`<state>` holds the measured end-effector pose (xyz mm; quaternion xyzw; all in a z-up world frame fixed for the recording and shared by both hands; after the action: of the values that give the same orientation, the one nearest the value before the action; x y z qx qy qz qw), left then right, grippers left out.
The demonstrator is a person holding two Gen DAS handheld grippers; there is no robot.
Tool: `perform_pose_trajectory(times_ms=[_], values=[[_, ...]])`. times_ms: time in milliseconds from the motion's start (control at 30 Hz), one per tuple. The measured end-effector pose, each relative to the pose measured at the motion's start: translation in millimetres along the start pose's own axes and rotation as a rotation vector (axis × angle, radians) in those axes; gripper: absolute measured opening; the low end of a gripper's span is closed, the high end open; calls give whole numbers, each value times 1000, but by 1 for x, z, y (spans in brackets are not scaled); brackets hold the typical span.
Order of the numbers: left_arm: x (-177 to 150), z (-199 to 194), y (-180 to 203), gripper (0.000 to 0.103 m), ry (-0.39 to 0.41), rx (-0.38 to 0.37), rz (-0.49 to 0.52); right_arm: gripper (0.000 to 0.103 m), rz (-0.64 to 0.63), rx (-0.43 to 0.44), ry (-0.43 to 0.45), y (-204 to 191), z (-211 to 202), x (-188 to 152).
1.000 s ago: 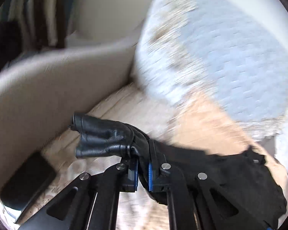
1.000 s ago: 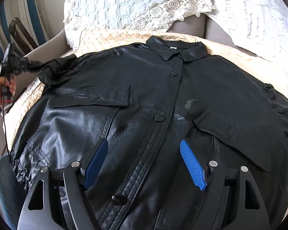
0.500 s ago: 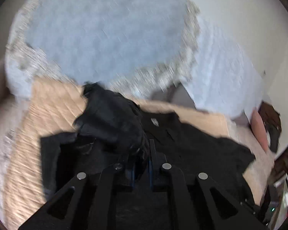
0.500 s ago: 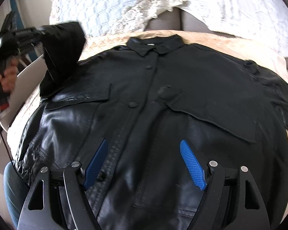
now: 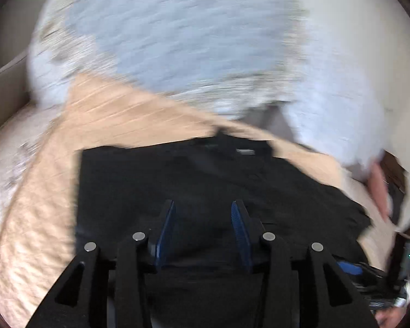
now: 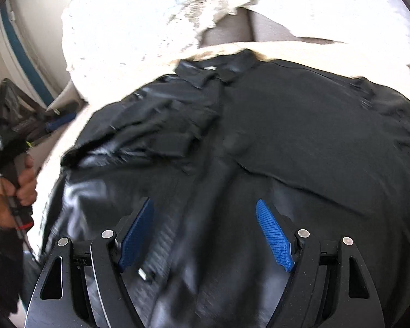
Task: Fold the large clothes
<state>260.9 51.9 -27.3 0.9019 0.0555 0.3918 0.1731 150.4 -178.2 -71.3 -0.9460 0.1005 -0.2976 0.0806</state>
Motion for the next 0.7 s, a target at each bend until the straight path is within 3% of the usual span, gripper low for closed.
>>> perform_pose_trajectory(times_ms=[100,167,267,367,467,600,700], values=[[-13,20,-40,42,-72,64,-77,75,-1,24,-14,-12,28,20],[-26,31,-54,41,-123,116,-93,60,13,45,-38,-17,50,30],[-30,33,-53,40,-124,116,-87,39,-13,11,-105,-20,93,40],[-23,42,-48,41,-131,116,-74,38,-73,-68,-80,-16,111,63],[-19,54,-52,41,-147,124,-73,38,-32,-89,-99,-7,119,80],[-14,30,-49,41,-109,91,-86,38,-54,-88,-59,-14,92,82],[-8,20,-49,42,-62,133,-43,38,-83,-86,1,-23,80,86]])
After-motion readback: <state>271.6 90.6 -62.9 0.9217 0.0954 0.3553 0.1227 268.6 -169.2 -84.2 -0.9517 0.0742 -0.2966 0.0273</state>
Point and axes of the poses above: each gripper's, at about its wrist camera, not at the fingertips, and z roughly the way its jaws point, y to its right, x to its top, the point moved 7 cm from there along z, roughly the way its jaws point, and after that the axes turned 1 degree about y, right-handed, at the moved point
